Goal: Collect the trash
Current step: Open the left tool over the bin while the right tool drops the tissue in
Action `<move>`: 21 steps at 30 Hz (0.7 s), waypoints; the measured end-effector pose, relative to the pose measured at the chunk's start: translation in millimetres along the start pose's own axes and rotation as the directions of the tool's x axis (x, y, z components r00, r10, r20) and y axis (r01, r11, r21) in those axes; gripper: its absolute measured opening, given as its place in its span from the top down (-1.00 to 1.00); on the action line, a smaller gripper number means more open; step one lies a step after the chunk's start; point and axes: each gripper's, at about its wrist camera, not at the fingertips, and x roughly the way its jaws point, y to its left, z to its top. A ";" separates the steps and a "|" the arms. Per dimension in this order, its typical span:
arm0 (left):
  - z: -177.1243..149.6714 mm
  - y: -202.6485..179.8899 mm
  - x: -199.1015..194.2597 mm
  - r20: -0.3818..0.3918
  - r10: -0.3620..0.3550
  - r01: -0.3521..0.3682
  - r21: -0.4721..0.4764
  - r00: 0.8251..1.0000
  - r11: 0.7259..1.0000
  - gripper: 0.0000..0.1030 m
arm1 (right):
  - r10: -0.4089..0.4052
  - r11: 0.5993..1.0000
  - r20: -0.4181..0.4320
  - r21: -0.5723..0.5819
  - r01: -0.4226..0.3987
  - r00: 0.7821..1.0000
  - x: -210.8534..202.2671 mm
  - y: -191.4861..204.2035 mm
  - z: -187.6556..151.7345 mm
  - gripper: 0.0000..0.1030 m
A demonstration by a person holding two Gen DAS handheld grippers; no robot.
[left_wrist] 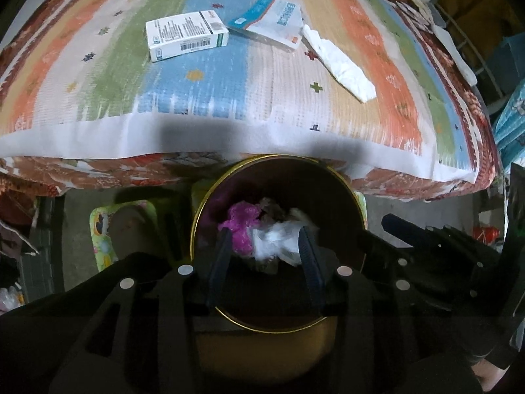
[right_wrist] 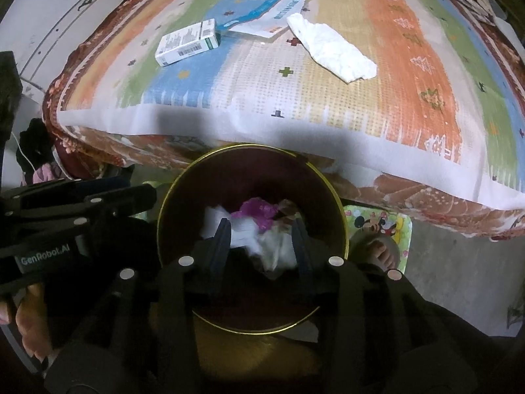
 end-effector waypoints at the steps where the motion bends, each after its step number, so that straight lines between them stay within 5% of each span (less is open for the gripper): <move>1: -0.2 -0.2 -0.6 0.003 0.001 -0.001 0.002 1.000 1.000 0.17 | -0.001 1.000 0.001 0.000 0.001 1.000 -0.2 0.1 0.0 0.22; 14: 2.0 2.0 -22.1 0.090 0.023 -0.026 0.030 0.996 0.999 -0.10 | -0.025 1.000 0.092 -0.009 0.026 0.995 -20.1 0.5 -0.5 -0.03; 21: 12.2 4.8 -58.3 0.212 0.037 -0.059 0.099 0.977 0.993 -0.44 | -0.002 1.000 0.178 -0.012 0.005 0.984 -40.2 -0.6 0.2 -0.28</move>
